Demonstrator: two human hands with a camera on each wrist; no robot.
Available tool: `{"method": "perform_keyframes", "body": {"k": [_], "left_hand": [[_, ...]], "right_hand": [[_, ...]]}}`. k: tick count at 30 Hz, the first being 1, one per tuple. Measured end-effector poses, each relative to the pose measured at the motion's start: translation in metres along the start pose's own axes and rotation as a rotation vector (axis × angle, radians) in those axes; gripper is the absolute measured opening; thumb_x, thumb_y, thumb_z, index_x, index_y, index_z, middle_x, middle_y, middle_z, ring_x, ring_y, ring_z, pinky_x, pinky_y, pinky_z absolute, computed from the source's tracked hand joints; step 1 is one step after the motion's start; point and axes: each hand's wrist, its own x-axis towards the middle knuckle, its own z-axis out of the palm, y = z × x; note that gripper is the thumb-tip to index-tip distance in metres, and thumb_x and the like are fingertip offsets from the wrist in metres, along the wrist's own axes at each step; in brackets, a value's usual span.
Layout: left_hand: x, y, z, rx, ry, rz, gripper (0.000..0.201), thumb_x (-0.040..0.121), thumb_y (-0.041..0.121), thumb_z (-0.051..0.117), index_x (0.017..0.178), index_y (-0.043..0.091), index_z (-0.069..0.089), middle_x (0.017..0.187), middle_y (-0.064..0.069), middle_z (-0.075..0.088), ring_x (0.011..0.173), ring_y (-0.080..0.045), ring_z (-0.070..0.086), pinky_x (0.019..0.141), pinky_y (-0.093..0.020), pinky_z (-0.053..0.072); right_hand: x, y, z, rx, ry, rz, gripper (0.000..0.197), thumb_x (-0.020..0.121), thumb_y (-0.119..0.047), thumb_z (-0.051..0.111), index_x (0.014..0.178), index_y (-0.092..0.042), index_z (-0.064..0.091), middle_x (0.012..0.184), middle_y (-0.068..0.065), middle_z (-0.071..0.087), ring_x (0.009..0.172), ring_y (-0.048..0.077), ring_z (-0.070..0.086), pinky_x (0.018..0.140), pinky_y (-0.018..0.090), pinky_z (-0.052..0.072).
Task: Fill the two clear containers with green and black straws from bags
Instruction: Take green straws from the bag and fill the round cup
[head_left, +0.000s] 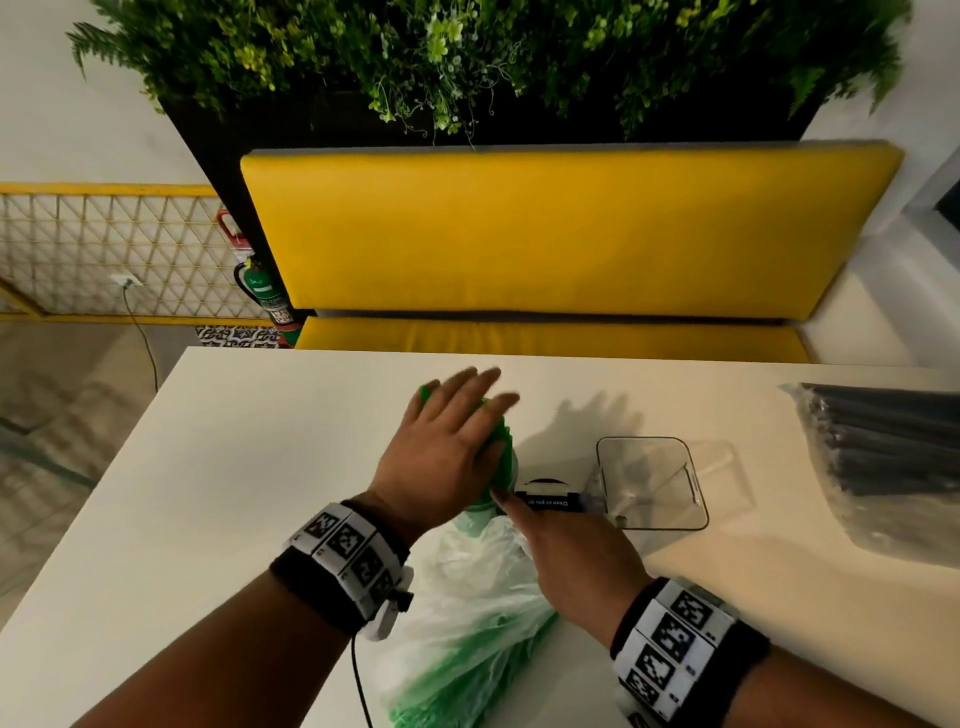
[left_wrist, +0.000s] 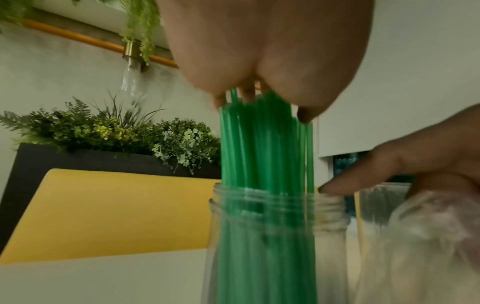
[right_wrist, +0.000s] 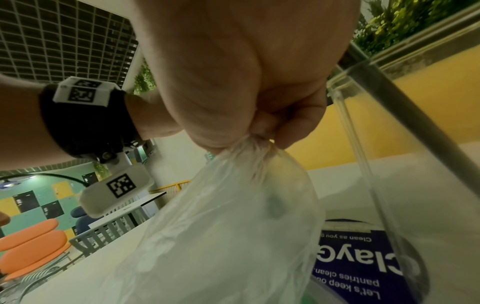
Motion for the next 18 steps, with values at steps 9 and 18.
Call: {"method": "perform_keyframes", "body": {"k": [9, 18], "left_hand": [[0.009, 0.004, -0.028, 0.022, 0.107, 0.082, 0.048, 0.088, 0.040, 0.060, 0.134, 0.024, 0.059, 0.157, -0.007, 0.038, 0.140, -0.035, 0.040, 0.101, -0.052, 0.044], [0.001, 0.002, -0.017, 0.106, -0.321, 0.027, 0.063, 0.093, 0.064, 0.041, 0.149, 0.039, 0.028, 0.166, -0.002, 0.013, 0.151, -0.029, 0.018, 0.114, -0.057, 0.031]], "right_hand": [[-0.002, 0.000, 0.004, 0.054, 0.003, 0.039, 0.086, 0.094, -0.013, 0.046, 0.144, -0.050, -0.014, 0.100, 0.003, 0.070, 0.084, 0.031, 0.065, 0.075, 0.048, 0.055], [-0.001, -0.003, -0.002, 0.019, -0.015, 0.067, 0.076, 0.096, -0.014, 0.046, 0.146, -0.046, -0.002, 0.099, 0.005, 0.069, 0.086, 0.032, 0.065, 0.079, 0.047, 0.055]]}}
